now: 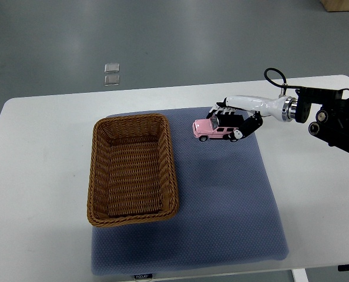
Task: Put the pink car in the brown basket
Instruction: 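Carry the pink car over the wicker basket and release it inside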
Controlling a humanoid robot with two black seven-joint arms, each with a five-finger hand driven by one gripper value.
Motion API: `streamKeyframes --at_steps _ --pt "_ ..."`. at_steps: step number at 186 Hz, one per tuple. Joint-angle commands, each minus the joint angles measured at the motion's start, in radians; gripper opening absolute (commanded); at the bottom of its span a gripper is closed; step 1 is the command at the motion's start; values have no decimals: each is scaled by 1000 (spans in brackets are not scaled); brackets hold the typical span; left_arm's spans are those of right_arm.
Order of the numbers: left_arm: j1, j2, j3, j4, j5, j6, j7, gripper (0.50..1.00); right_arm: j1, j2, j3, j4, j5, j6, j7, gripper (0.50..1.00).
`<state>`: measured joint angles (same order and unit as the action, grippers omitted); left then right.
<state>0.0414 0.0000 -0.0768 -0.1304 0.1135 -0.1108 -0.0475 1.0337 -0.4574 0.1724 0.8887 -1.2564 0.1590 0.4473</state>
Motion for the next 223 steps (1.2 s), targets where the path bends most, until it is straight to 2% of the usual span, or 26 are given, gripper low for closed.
streamKeyframes --at_steps 1,45,115,148,154,160,161,162,163,164,165,166,167,168,169,170,171,177,194,223 --pt "0 0 0 0 0 -1 0 1000 35 46 12 12 18 2 10 500" --pt "0 0 0 0 0 0 0 1000 101 212 1 -7 20 2 -1 500" --pt "0 0 -1 0 0 0 0 1000 137 414 -73 -116 20 -6 -4 500" --pt "0 0 0 0 0 0 0 1000 124 457 -76 -180 18 -4 -6 539" --pt "0 0 0 0 0 -1 0 1000 123 457 -74 -183 18 -4 -6 568" --pt "0 0 0 0 0 0 0 1000 121 457 -74 -185 18 -4 -6 621" --pt "0 0 0 0 0 0 0 1000 121 457 -73 -185 18 -4 -6 649" --pt "0 0 0 0 0 0 0 1000 121 457 -73 -185 18 -4 -6 650" --pt "0 0 0 0 0 0 0 1000 121 457 -73 -185 20 -6 -6 684" --pt "0 0 0 0 0 0 0 1000 121 457 -73 -185 20 -6 -6 684" --pt "0 0 0 0 0 0 0 1000 120 457 -73 -185 20 -6 -6 725" --pt "0 0 0 0 0 0 0 1000 120 457 -73 -185 20 -6 -6 725" --pt "0 0 0 0 0 -1 0 1000 120 457 -73 -185 20 -6 -6 764" --pt "0 0 0 0 0 -1 0 1000 120 457 -73 -185 20 -6 -6 764" --pt "0 0 0 0 0 -1 0 1000 120 457 -73 -185 20 -6 -6 803" --pt "0 0 0 0 0 -1 0 1000 120 457 -73 -185 20 -6 -6 803" --pt "0 0 0 0 0 0 0 1000 120 457 -73 -185 20 -6 -6 837" --pt "0 0 0 0 0 0 0 1000 117 457 -73 -186 23 -7 -6 891" --pt "0 0 0 0 0 -1 0 1000 112 457 -73 -191 41 -12 -6 903" --pt "0 0 0 0 0 0 0 1000 100 457 -60 -218 127 -62 -6 903"
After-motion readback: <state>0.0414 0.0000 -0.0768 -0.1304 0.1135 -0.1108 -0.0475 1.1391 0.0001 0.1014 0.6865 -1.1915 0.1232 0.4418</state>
